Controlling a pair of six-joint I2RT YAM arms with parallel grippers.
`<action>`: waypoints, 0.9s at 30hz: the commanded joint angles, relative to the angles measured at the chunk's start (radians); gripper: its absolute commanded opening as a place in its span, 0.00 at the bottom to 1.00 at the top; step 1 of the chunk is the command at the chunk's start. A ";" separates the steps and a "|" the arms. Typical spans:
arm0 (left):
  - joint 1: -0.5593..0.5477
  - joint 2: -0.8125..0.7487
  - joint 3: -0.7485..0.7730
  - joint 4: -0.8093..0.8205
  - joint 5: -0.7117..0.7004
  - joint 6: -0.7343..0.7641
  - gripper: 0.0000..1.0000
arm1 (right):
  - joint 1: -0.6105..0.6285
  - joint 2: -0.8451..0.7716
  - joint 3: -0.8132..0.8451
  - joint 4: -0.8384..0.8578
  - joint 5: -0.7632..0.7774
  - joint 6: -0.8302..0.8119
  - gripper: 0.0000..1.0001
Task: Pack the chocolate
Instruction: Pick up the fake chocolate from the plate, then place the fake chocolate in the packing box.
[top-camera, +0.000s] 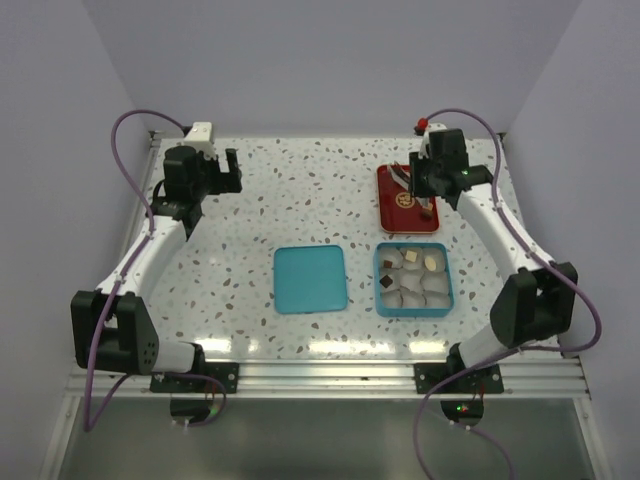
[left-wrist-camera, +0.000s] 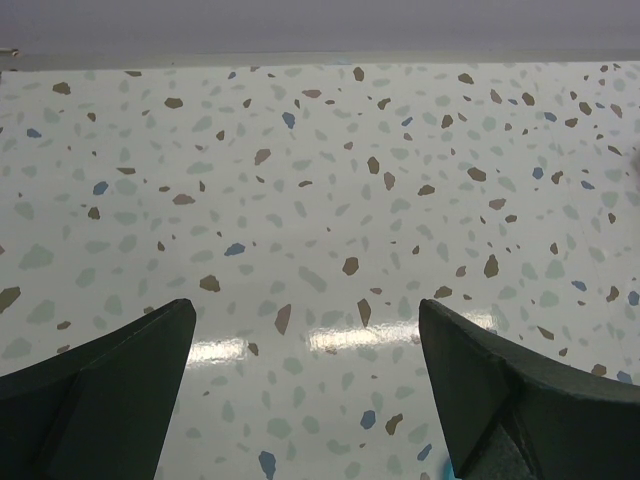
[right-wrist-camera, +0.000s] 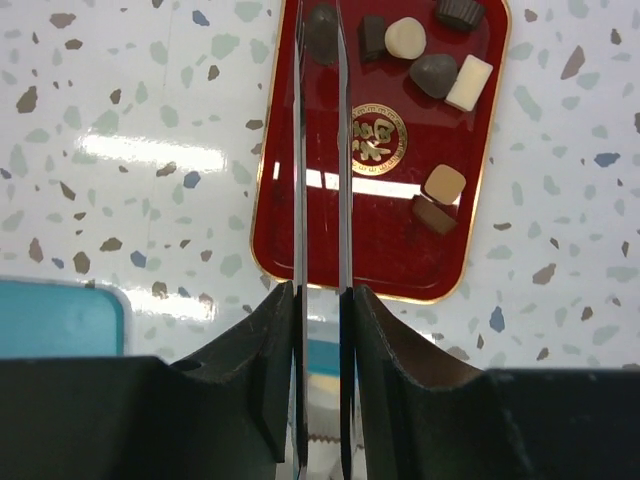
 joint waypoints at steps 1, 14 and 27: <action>-0.006 -0.012 0.040 0.004 0.003 0.004 1.00 | -0.001 -0.123 -0.010 -0.065 -0.005 0.004 0.23; -0.006 0.005 0.038 0.021 0.029 -0.007 1.00 | 0.024 -0.419 0.029 -0.433 0.038 0.067 0.23; -0.006 0.003 0.035 0.027 0.046 -0.017 1.00 | 0.024 -0.492 0.138 -0.735 0.027 0.065 0.23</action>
